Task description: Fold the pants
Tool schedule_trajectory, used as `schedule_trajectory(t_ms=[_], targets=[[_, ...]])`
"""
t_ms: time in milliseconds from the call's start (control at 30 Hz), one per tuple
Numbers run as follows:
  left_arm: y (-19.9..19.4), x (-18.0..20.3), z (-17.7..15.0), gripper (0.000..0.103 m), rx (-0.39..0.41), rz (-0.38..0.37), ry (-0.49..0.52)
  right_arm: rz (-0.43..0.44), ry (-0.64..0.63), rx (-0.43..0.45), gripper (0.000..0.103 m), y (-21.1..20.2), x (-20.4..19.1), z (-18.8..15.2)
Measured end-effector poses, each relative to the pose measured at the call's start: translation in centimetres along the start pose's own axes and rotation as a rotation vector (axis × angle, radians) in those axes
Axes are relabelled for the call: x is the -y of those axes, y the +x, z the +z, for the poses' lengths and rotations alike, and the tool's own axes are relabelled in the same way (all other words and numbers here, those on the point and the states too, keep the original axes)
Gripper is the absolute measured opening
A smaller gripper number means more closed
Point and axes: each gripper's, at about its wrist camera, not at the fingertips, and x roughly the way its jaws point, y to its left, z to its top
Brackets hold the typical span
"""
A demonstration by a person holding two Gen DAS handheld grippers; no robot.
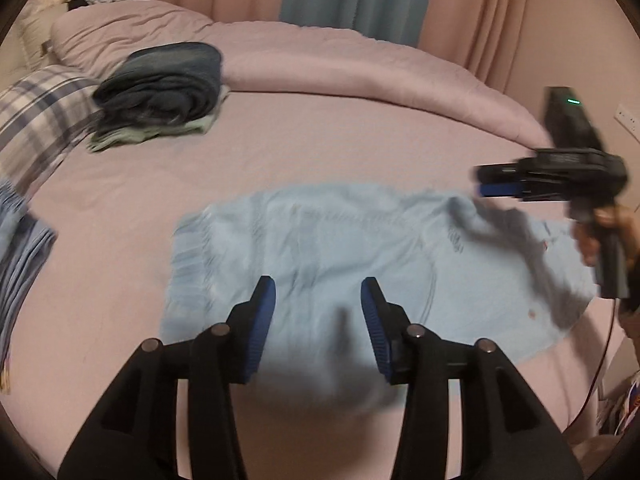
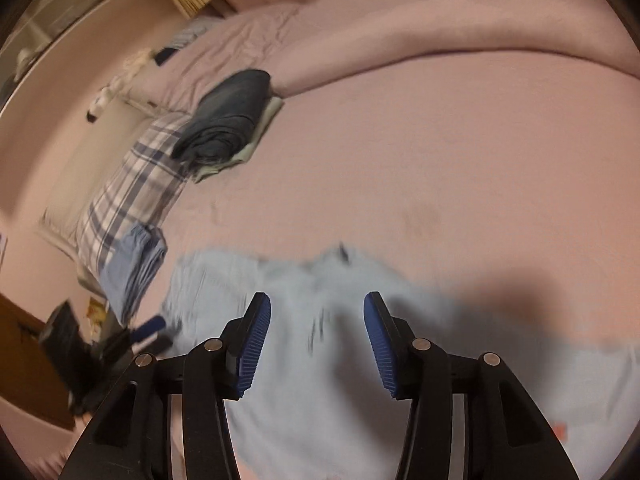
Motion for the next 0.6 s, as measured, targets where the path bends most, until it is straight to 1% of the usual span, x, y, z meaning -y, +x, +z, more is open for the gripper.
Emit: schedule_trajectory(t_ms=[33,133,233,300,333,367,400,433,467,533,600], targets=[[0.6,0.3,0.6,0.044,0.001,-0.005,0.010,-0.011,0.018,-0.014,0.049,0.7,0.3,0.9],[2.7,1.5,2.7,0.044,0.000,-0.034,0.051,-0.001,0.041,-0.087,0.049,2.9,0.8,2.6],[4.7,2.5,4.3,0.044,-0.015,-0.050,0.098,0.042,0.074,-0.191,0.049,4.9,1.6,2.9],[6.1,2.3,4.7,0.044,-0.042,-0.011,0.113,0.060,0.094,-0.289,0.037,5.9,2.3,2.3],[7.0,2.0,4.7,0.044,-0.071,0.018,0.111,0.072,0.092,-0.311,0.019,6.2,2.3,2.1],[7.7,1.5,4.6,0.045,-0.100,0.046,0.105,0.084,0.082,-0.325,0.012,6.3,2.0,1.9],[8.4,0.9,4.4,0.042,-0.126,0.081,0.102,0.105,0.064,-0.325,0.011,5.9,1.7,1.8],[9.0,0.1,3.9,0.033,-0.152,0.097,0.104,0.118,0.030,-0.311,0.010,5.4,1.1,1.9],[9.2,-0.3,3.7,0.030,-0.151,0.103,0.107,0.112,0.008,-0.299,0.010,5.2,0.6,2.0],[9.2,-0.6,3.7,0.028,-0.144,0.099,0.110,0.080,-0.012,-0.277,0.009,4.9,0.5,2.2],[9.3,-0.7,3.7,0.026,-0.153,0.117,0.110,0.004,-0.006,-0.272,0.008,5.9,1.2,2.2]])
